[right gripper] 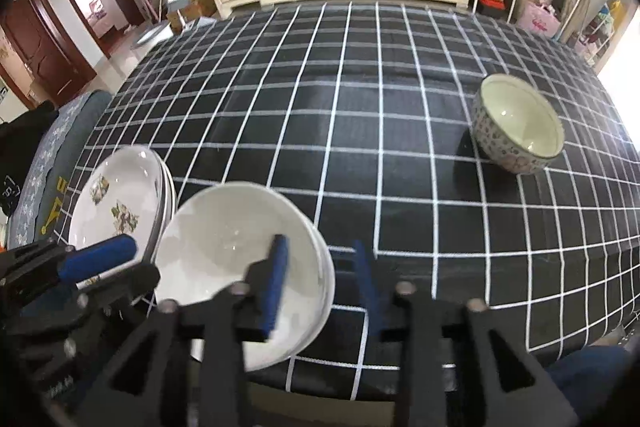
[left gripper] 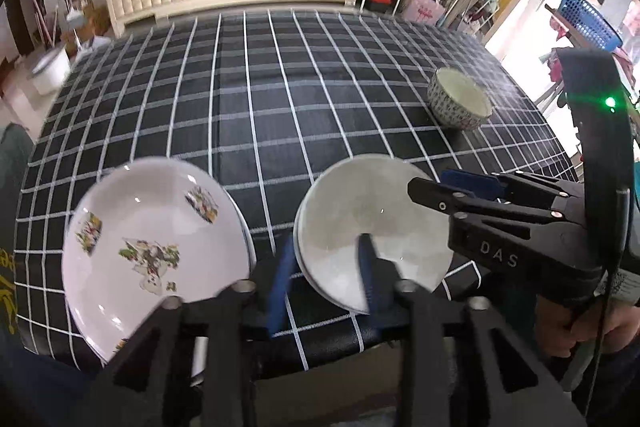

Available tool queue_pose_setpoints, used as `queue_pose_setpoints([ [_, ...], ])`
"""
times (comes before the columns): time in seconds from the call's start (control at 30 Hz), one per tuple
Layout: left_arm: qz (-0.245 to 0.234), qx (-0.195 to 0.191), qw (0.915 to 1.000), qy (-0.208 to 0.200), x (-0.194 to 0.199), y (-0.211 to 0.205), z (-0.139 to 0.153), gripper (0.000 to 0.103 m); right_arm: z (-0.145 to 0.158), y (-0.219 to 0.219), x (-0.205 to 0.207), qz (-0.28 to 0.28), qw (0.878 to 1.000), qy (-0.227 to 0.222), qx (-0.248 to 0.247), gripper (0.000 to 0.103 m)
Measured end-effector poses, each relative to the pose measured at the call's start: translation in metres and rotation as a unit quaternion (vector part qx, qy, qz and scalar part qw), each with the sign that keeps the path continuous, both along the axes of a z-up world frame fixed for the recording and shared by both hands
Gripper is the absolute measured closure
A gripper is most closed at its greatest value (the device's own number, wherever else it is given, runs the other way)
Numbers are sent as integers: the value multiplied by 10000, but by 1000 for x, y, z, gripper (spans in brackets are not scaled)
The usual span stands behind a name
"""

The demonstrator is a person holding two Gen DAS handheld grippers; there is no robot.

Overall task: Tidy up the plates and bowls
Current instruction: 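Lower the cream bowl into the white bowl and open the left gripper, then move the left gripper to the green patterned bowl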

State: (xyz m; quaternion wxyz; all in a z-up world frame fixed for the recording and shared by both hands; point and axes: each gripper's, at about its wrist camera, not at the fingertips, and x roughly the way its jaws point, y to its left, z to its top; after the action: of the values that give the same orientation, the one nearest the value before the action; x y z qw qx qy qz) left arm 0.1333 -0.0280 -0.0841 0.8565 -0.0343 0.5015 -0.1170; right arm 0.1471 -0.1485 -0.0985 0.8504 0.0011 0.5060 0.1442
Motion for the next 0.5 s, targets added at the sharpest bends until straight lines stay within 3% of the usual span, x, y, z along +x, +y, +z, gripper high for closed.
queue_pose_setpoints([
  [0.1,37,29,9994,-356,-6,-1,13,64,9,-2,-1,-31,9999,-98,56,51],
  [0.3,35,-363,9945,-977,-13,3,45,63,33,-6,-5,-81,9992,-372,108,44],
  [0.43,-140,156,9921,-1237,-12,-11,57,63,55,-15,-7,-162,9977,-647,153,38],
  [0.5,-217,291,9894,-1408,-10,-17,65,53,65,-19,-8,-197,9964,-818,88,36],
])
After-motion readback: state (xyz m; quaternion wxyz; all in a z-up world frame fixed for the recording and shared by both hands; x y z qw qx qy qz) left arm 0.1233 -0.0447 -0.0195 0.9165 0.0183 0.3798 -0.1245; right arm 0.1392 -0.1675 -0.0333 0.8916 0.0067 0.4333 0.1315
